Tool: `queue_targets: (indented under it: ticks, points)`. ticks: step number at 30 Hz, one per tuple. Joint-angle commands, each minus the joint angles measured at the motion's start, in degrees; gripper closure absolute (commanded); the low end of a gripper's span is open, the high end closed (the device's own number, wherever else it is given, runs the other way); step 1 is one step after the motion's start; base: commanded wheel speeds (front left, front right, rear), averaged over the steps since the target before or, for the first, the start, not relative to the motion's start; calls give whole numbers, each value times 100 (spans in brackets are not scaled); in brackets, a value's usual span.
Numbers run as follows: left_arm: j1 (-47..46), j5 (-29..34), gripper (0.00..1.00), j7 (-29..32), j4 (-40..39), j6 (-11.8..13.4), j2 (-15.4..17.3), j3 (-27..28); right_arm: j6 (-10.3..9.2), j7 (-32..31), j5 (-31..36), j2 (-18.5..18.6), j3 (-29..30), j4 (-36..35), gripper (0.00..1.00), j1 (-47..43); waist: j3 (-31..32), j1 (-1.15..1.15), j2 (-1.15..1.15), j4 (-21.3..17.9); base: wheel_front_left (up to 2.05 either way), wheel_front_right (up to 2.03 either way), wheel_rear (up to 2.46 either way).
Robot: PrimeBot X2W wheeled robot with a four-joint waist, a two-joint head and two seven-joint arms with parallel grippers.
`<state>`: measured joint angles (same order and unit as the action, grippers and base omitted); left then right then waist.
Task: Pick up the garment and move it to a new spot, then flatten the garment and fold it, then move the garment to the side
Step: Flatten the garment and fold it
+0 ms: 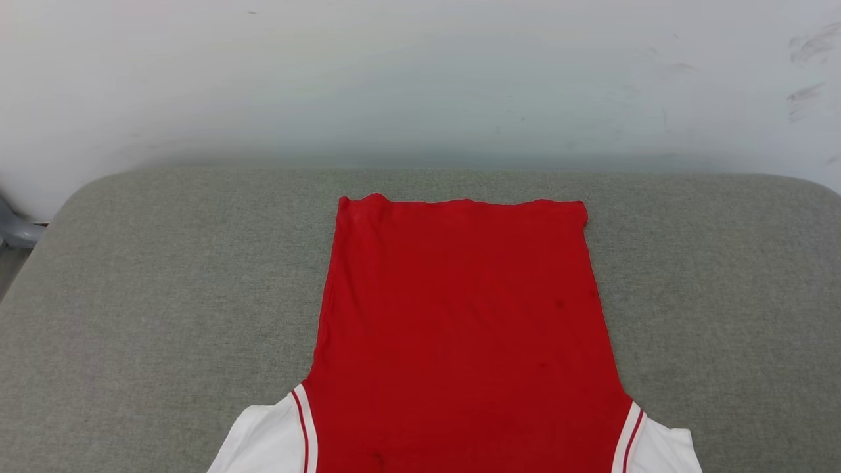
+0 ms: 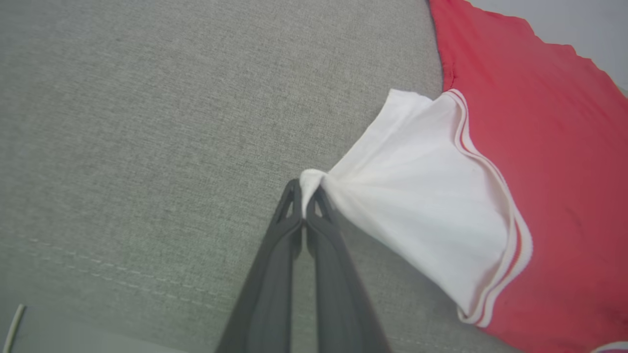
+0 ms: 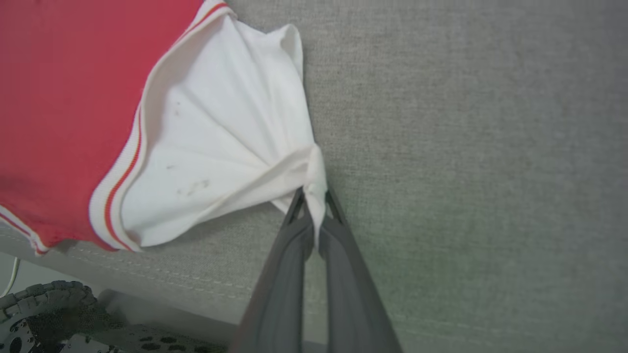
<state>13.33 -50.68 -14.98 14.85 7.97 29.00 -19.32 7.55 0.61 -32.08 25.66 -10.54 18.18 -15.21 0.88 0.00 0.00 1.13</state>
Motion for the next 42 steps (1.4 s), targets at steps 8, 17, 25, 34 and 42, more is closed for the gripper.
queue_targets:
  ticks: [8, 17, 25, 34, 42]
  points:
    - [-122, 175, 100, -28, -22, -100, -54, 52, -10, 43, 122, -91, 537, -454, 0, 390, 5, 0, 0, 4, 0, 0, 0]
    - [-335, 412, 100, -27, -407, -63, -110, 12, -10, -318, 355, 22, 1553, -1658, 0, 1428, -241, 0, 0, 214, 0, 0, 0]
    - [-920, 687, 100, -11, -754, -140, -176, -155, -9, -1223, 604, 241, 1654, -1951, 0, 3388, -989, 0, 0, 677, 0, 0, 0]
    - [-1597, 932, 100, -23, -792, -389, -466, -202, -9, -2788, 1050, 411, 1079, -1126, 0, 5581, -1917, 0, 0, 1191, 0, 0, 0]
    - [-2024, 1239, 100, -26, -780, -697, -845, -50, -10, -5190, 1258, 477, 525, 68, 0, 6772, -2598, 0, 0, 1524, 0, 0, 0]
